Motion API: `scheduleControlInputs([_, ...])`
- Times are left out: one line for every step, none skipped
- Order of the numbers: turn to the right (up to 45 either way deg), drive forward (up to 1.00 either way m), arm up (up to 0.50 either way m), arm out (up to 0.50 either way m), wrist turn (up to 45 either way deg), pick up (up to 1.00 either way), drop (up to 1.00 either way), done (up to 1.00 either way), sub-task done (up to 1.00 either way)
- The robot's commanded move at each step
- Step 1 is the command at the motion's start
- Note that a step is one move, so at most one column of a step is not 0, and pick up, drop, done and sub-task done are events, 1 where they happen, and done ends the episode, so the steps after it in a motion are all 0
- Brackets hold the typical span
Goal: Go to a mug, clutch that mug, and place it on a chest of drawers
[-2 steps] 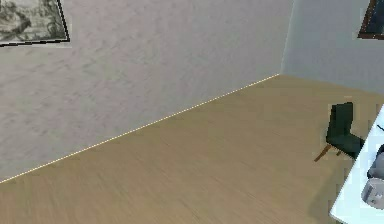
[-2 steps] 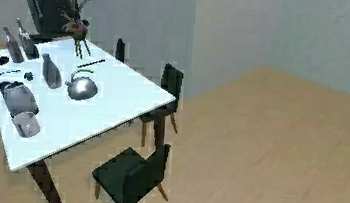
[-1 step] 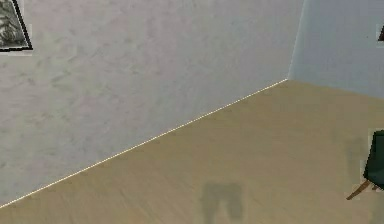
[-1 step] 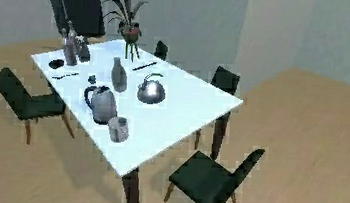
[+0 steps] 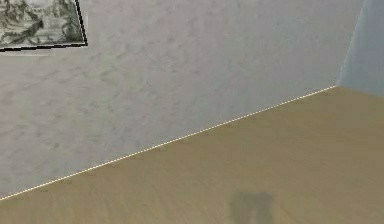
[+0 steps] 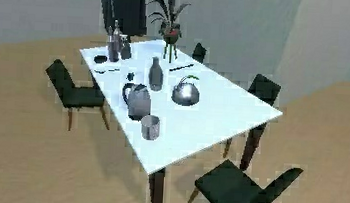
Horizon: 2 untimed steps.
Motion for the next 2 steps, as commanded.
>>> scheduleControlInputs([45.0,0.00,0.00,0.00,0.0,0.00,0.00,0.00,0.00])
scheduleControlInputs([45.0,0.00,0.00,0.00,0.0,0.00,0.00,0.00,0.00])
